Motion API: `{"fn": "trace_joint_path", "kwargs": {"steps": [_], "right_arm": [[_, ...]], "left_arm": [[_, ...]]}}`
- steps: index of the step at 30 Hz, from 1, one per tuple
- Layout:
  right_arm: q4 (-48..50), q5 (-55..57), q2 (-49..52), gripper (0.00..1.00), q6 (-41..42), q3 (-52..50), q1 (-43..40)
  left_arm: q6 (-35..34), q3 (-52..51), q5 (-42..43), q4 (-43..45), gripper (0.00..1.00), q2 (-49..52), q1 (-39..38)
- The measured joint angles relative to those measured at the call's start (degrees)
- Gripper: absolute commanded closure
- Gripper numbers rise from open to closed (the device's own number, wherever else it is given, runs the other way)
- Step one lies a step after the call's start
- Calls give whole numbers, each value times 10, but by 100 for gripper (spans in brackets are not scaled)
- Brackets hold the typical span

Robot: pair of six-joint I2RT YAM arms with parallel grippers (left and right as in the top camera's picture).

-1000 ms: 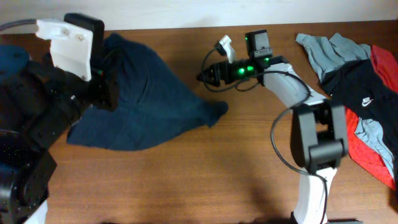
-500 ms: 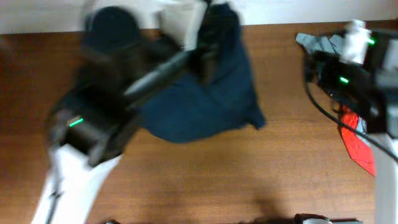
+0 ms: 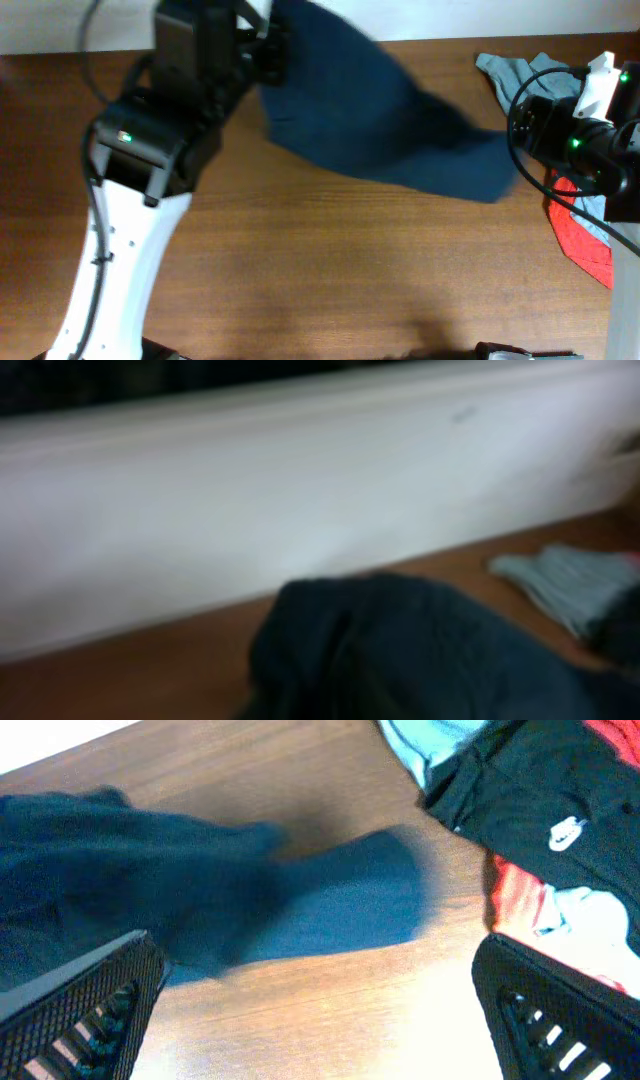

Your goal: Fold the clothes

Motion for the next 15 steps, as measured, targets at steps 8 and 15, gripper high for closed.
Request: {"fn": "trace_joint_path", "kwargs": {"steps": [8,15], "right_arm": [[-34,-17,1,2,0,0,0],[-94,-52,43,1,-4,-31,3]], "left_arm": [[3,10,-18,-126,51,98,129],[3,7,-9,-209,50,126,153]]}}
